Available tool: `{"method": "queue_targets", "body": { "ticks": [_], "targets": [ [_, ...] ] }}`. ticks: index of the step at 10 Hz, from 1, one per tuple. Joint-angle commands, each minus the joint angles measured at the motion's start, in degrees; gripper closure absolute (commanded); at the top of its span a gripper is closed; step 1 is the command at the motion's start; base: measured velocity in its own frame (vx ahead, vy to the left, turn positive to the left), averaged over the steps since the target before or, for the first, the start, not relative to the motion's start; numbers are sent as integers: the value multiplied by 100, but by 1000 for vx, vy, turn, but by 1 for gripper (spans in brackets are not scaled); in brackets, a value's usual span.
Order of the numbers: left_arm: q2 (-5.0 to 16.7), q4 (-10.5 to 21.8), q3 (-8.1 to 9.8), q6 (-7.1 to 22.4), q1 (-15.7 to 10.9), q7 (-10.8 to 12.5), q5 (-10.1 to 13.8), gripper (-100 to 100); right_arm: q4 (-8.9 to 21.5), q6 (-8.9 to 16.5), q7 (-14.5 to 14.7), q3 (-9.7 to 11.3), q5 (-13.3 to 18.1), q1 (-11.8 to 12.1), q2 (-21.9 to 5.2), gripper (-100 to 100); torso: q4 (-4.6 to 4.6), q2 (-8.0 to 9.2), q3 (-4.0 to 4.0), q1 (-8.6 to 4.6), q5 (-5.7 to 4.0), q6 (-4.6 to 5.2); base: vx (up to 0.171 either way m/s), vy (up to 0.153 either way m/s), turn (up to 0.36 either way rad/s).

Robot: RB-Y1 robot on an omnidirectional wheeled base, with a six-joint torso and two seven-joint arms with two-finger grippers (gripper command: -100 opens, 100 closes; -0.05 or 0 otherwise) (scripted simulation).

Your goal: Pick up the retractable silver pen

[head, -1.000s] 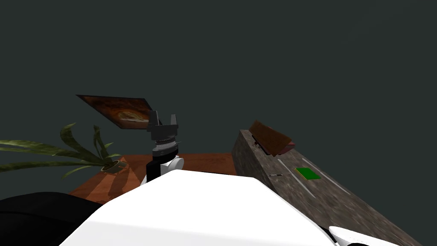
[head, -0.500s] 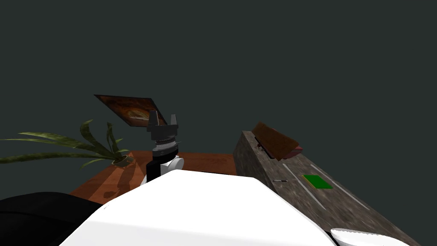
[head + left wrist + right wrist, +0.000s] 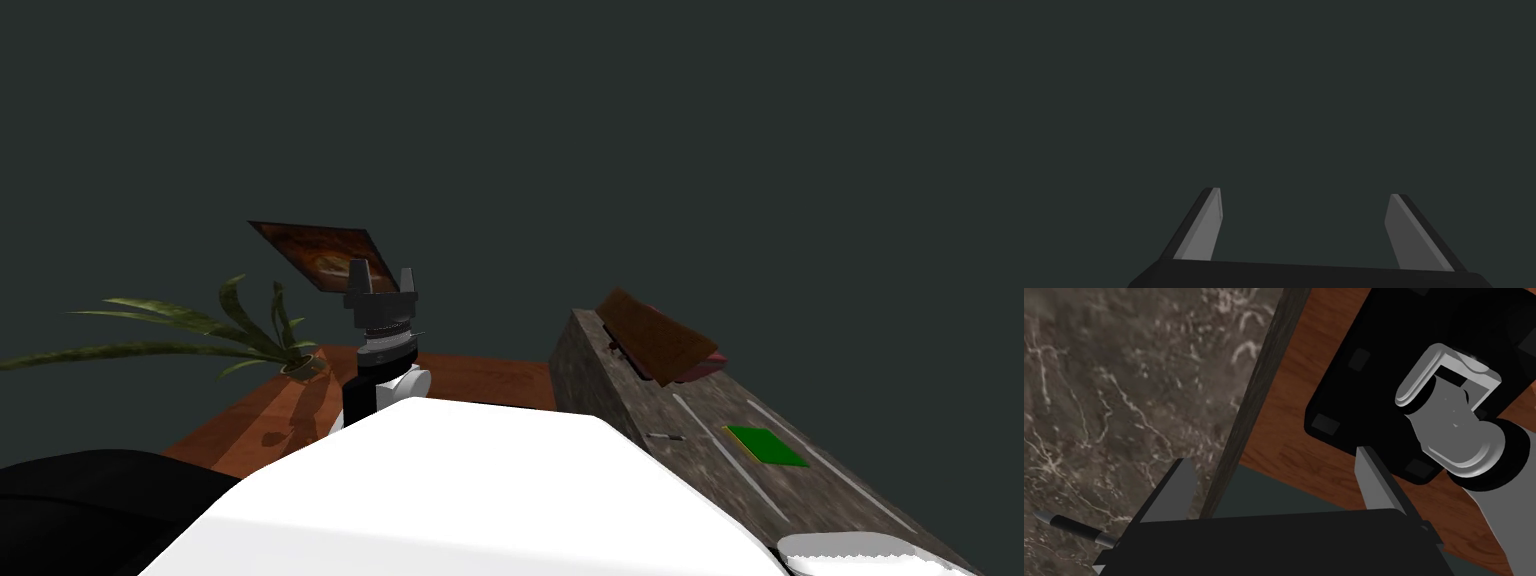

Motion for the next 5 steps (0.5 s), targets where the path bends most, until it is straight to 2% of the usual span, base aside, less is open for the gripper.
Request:
{"method": "queue_targets", "body": {
  "ticks": [1, 2, 4, 5],
  "targets": [
    [0, 0, 0, 0, 0, 0, 0, 0, 0, 1, -74, 63, 44, -31, -226, -100, 0, 0, 0, 0, 0, 0, 1, 0, -22],
    [0, 0, 0, 0, 0, 0, 0, 0, 11, 235, -91, 79, 48, 168, -425, -100, 1, 3, 2, 3, 1, 0, 8, -7, 187],
    [0, 0, 0, 0, 0, 0, 0, 0, 11, 235, -91, 79, 48, 168, -713, -100, 0, -1, -1, -2, 0, -1, 7, -14, 60],
    [0, 0, 0, 0, 0, 0, 0, 0, 25, 457, -110, 91, 48, 356, -916, -100, 0, 1, 1, 0, 0, 0, 6, -12, 173]
  ]
}}
